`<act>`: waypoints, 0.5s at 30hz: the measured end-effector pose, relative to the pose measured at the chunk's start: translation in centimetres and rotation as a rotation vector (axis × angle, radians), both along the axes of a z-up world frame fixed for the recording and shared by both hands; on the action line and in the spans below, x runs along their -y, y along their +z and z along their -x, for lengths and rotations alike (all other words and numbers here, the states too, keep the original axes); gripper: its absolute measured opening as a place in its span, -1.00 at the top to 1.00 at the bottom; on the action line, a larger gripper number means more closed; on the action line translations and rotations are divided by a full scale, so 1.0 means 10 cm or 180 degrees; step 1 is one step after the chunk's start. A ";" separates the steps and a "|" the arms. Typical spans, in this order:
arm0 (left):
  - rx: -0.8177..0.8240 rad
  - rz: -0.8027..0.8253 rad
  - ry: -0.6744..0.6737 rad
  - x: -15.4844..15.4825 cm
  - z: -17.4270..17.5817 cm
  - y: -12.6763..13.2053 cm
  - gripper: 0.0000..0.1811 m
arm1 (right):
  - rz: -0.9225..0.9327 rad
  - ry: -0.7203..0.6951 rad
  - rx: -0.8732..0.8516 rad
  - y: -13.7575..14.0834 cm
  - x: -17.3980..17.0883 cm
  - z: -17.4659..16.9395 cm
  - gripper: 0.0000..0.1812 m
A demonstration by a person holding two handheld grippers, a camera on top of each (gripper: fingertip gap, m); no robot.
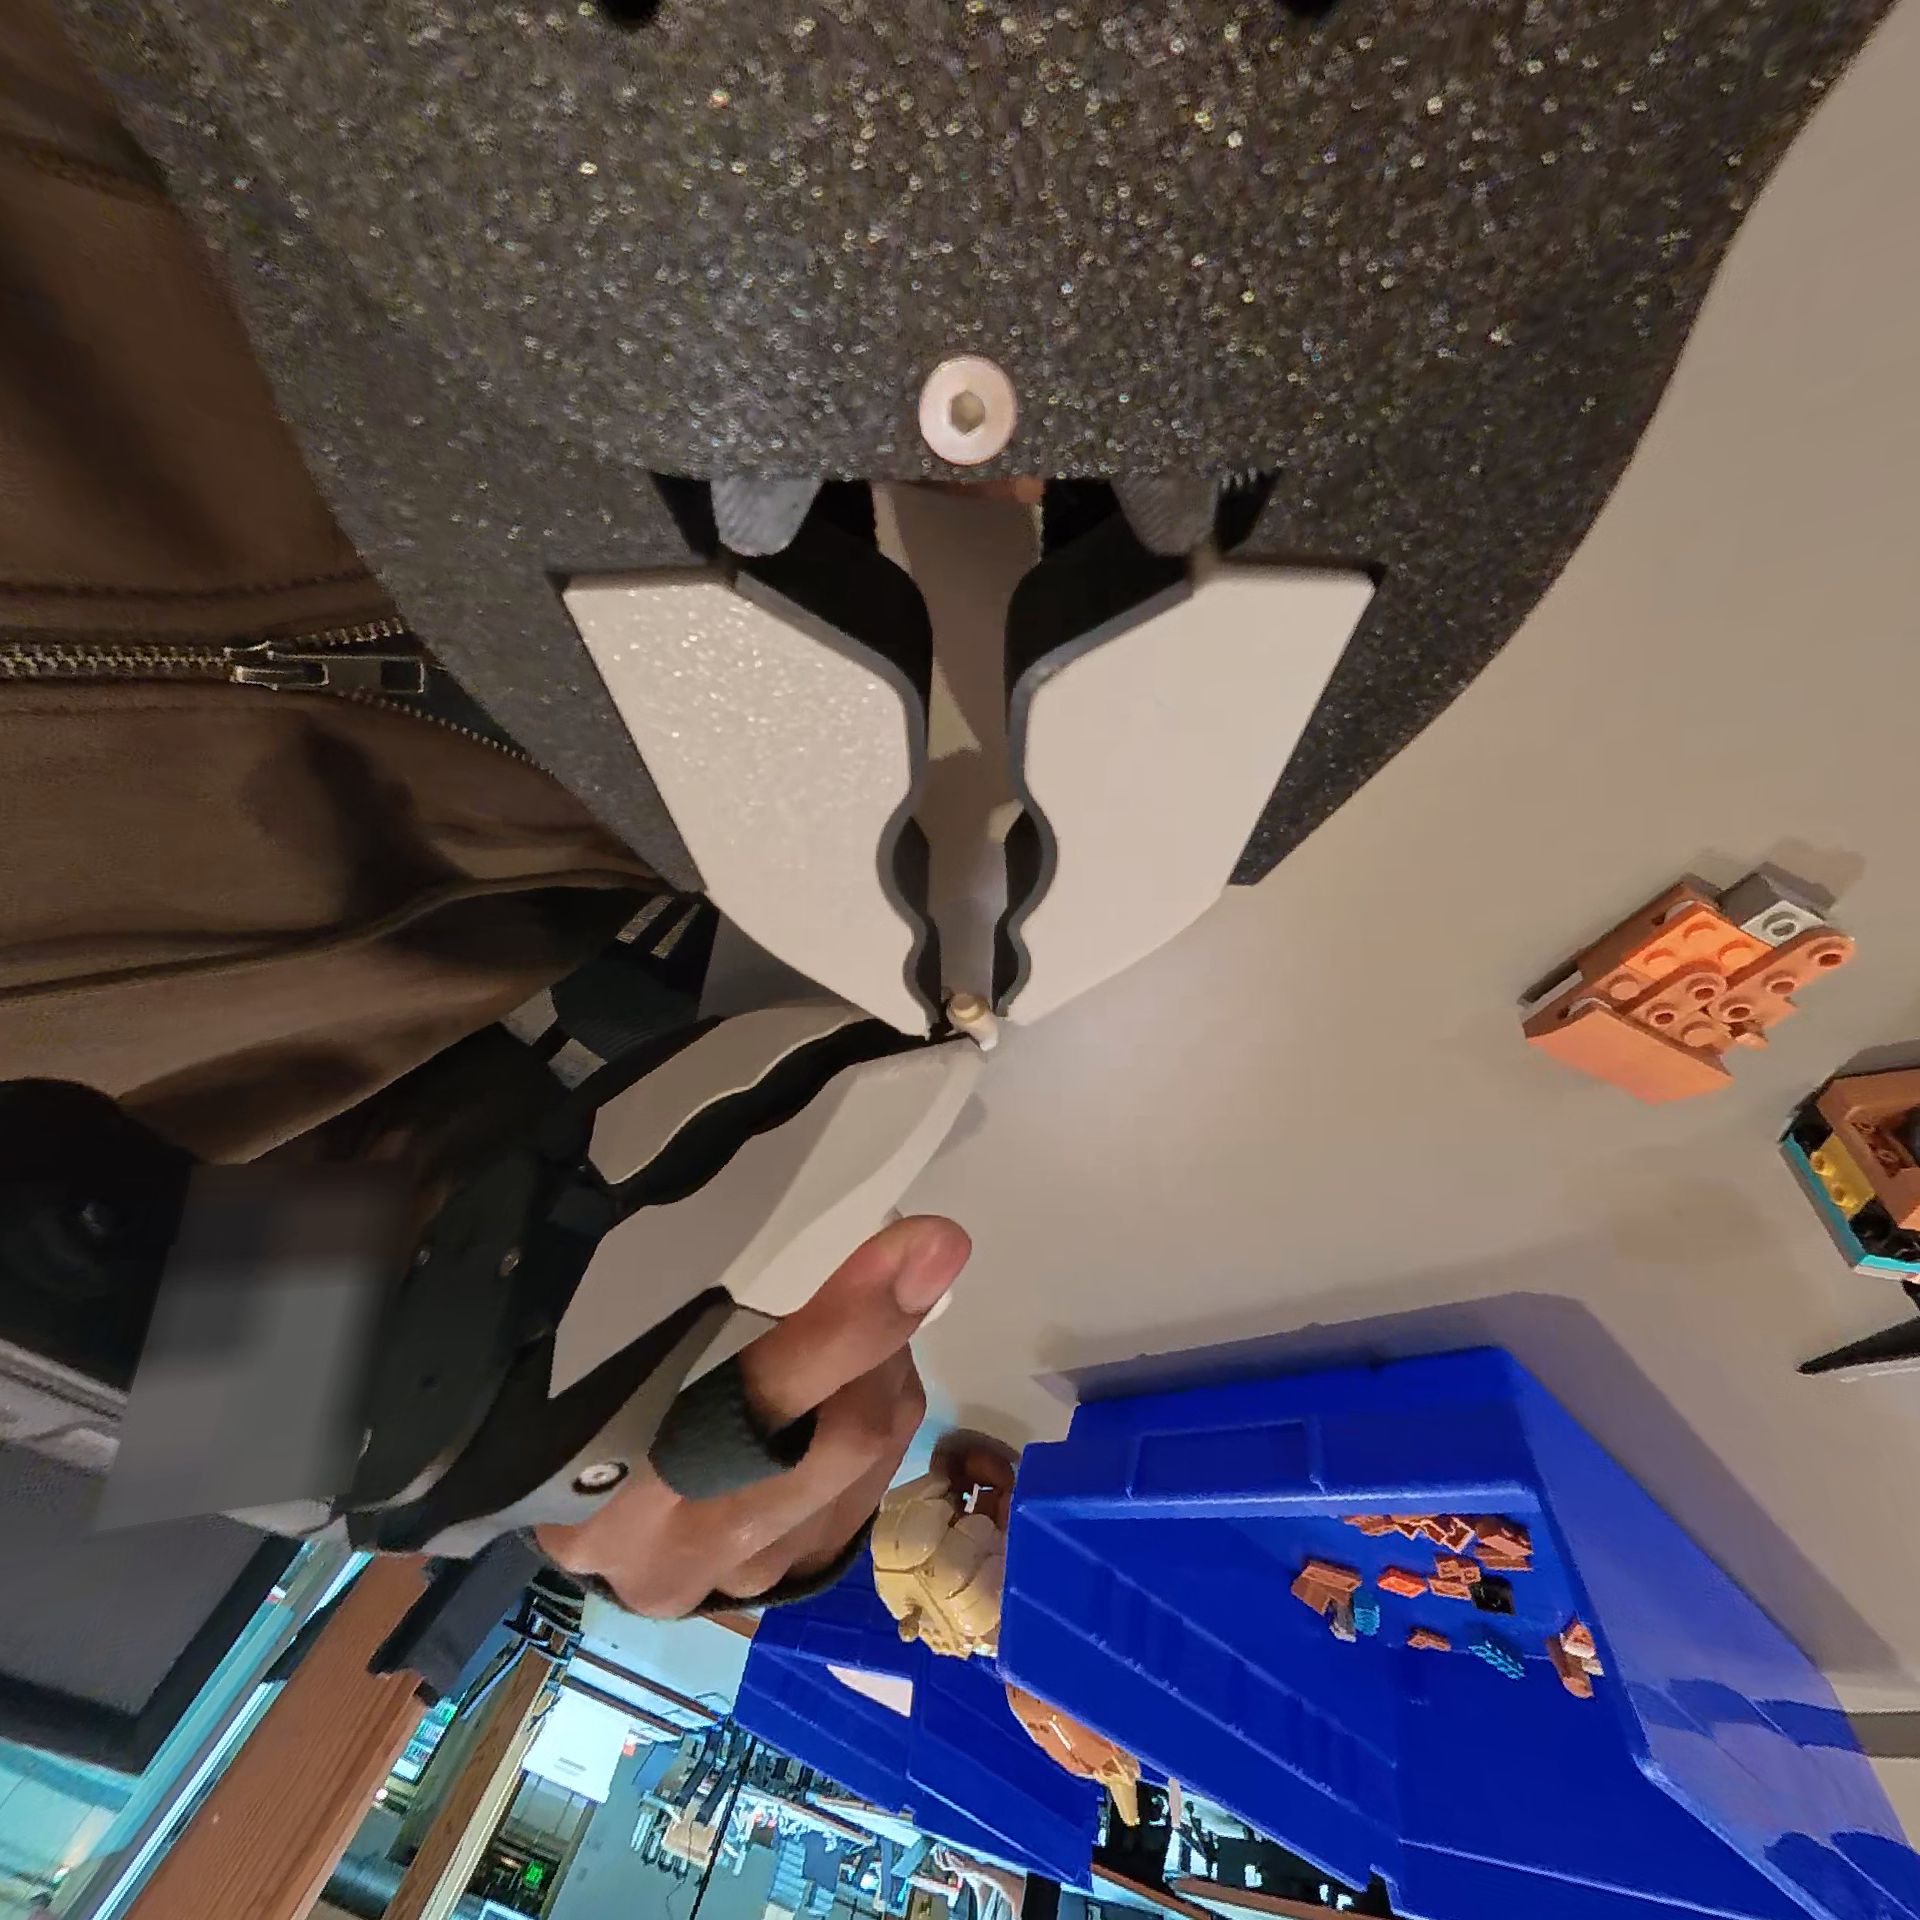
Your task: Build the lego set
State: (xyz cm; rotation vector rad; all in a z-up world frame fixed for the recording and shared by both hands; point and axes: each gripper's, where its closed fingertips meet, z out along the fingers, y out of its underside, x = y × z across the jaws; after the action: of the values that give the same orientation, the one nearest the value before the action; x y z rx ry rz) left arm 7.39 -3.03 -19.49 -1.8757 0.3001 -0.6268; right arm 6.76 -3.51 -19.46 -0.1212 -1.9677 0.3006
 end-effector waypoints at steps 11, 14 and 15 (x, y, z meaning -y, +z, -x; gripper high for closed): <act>0.0173 -0.0080 -0.0079 0.03 -0.02 0.06 0.91 | -0.0085 0.0054 -0.0118 0.07 0.06 -0.02 0.93; 0.0307 -0.0194 -0.0161 0.06 -0.04 0.13 0.91 | 0.0058 0.0079 -0.0175 0.14 0.08 -0.03 0.92; 0.0356 -0.0235 -0.0204 0.07 -0.05 0.16 0.92 | 0.0131 0.0092 -0.0187 0.16 0.10 -0.03 0.91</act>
State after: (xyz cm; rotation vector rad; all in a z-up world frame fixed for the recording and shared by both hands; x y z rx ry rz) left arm 7.85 -3.73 -17.89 -1.7589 0.3073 -0.7514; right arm 7.10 -4.46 -17.82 -0.1092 -1.9070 0.3597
